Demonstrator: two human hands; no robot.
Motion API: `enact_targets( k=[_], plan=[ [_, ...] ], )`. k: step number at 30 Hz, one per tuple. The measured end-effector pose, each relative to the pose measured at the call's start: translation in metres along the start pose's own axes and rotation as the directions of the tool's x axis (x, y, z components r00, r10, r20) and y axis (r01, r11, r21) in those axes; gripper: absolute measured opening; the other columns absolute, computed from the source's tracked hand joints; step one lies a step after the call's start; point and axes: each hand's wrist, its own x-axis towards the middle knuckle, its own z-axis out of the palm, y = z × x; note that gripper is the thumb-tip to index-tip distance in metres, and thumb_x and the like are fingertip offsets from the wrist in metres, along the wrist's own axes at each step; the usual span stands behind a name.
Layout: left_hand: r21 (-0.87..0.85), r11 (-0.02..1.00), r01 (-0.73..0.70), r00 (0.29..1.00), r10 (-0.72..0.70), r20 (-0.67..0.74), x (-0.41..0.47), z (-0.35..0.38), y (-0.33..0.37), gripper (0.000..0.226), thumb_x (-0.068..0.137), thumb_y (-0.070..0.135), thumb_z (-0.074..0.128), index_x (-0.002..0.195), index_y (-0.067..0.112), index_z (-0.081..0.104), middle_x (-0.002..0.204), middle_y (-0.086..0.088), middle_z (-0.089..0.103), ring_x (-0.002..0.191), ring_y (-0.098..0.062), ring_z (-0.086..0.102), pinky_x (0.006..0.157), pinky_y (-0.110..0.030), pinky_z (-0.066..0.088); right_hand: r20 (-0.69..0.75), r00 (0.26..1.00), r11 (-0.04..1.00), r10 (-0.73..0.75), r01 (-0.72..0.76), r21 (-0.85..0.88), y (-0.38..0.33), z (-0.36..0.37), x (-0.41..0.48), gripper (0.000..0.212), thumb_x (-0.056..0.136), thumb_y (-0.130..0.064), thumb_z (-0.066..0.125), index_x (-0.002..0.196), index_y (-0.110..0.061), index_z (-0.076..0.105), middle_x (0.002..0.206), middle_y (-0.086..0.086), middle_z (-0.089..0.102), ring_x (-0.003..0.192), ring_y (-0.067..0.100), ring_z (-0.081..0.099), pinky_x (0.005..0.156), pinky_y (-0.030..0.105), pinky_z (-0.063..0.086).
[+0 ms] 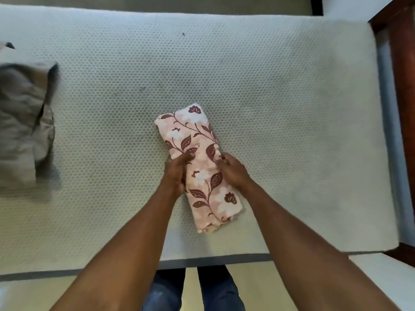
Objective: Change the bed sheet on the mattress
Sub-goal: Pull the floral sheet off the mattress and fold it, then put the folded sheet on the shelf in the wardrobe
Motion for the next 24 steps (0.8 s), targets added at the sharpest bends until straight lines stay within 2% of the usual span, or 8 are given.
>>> enact_targets(
  k=[2,6,11,13,15,19,21,24],
  plan=[
    [0.042,0.999,-0.027,0.999,0.025,0.048,-0.025,-0.003,0.022,0.051,0.082,0.001,0.066,0.132,0.008,0.062,0.123,-0.019,0.07,0.11,-0.038,0.069,0.086,-0.052,0.059,0.0,0.999,0.988,0.049,-0.048,0.144,-0.013,-0.002,-0.021,0.041,0.1,-0.056,0.051,0.117,-0.026,0.072,0.112,-0.003,0.075,0.106,0.018,0.069,0.097,0.038,0.053],
    [0.144,0.987,-0.077,0.987,0.054,0.154,-0.095,-0.007,0.07,0.061,0.077,0.003,0.067,0.136,0.008,0.058,0.127,-0.021,0.067,0.114,-0.041,0.066,0.09,-0.053,0.058,0.117,0.99,0.942,0.08,-0.114,0.317,-0.068,-0.013,-0.076,0.066,0.097,-0.073,0.035,0.103,-0.02,0.074,0.084,-0.005,0.076,0.08,0.013,0.072,0.071,0.031,0.052],
    [0.172,0.971,-0.165,0.971,0.129,0.203,-0.2,-0.018,0.122,0.053,0.084,0.0,0.063,0.136,0.008,0.056,0.126,-0.022,0.067,0.112,-0.041,0.067,0.086,-0.048,0.059,0.254,0.962,0.91,-0.105,-0.01,0.414,-0.16,-0.005,-0.143,0.097,0.073,-0.099,0.037,0.109,-0.018,0.075,0.105,0.014,0.071,0.097,0.028,0.068,0.092,0.039,0.052],
    [0.161,0.966,-0.202,0.963,0.166,0.211,-0.243,-0.03,0.139,0.057,0.082,0.003,0.065,0.137,0.009,0.055,0.126,-0.022,0.067,0.111,-0.041,0.067,0.085,-0.047,0.06,0.325,0.918,0.84,-0.229,0.017,0.543,-0.197,0.008,-0.174,0.083,0.086,-0.085,0.043,0.134,-0.022,0.065,0.137,0.019,0.063,0.125,0.035,0.062,0.109,0.05,0.046],
    [0.15,0.958,-0.244,0.955,0.211,0.209,-0.285,-0.047,0.153,0.059,0.08,0.004,0.067,0.137,0.009,0.055,0.124,-0.021,0.069,0.108,-0.038,0.069,0.084,-0.045,0.06,0.387,0.863,0.779,-0.326,0.013,0.626,-0.223,0.029,-0.201,0.067,0.096,-0.062,0.054,0.146,-0.017,0.054,0.144,0.017,0.058,0.133,0.036,0.056,0.113,0.054,0.042],
    [0.162,0.943,-0.292,0.951,0.268,0.154,-0.357,-0.103,0.17,0.058,0.073,0.009,0.069,0.13,0.01,0.059,0.116,-0.017,0.072,0.1,-0.033,0.072,0.084,-0.042,0.061,0.36,0.882,0.867,-0.305,0.1,0.489,-0.263,0.09,-0.249,0.051,0.087,-0.034,0.08,0.129,-0.006,0.067,0.123,0.018,0.071,0.116,0.036,0.068,0.105,0.057,0.05],
    [0.18,0.941,-0.285,0.955,0.261,0.143,-0.385,-0.139,0.174,0.061,0.074,0.014,0.072,0.133,0.01,0.057,0.121,-0.018,0.071,0.108,-0.035,0.069,0.091,-0.044,0.058,0.27,0.909,0.884,-0.318,0.181,0.431,-0.28,0.124,-0.273,0.049,0.081,-0.036,0.085,0.117,-0.005,0.072,0.11,0.015,0.076,0.103,0.033,0.074,0.096,0.056,0.056],
    [0.145,0.935,-0.325,0.944,0.311,0.11,-0.426,-0.208,0.177,0.06,0.078,0.018,0.073,0.135,0.01,0.058,0.126,-0.018,0.068,0.116,-0.036,0.066,0.098,-0.046,0.055,0.29,0.88,0.892,-0.375,0.257,0.373,-0.302,0.192,-0.313,0.05,0.082,-0.044,0.082,0.113,-0.006,0.074,0.106,0.013,0.077,0.099,0.031,0.075,0.091,0.054,0.059]
  ],
)
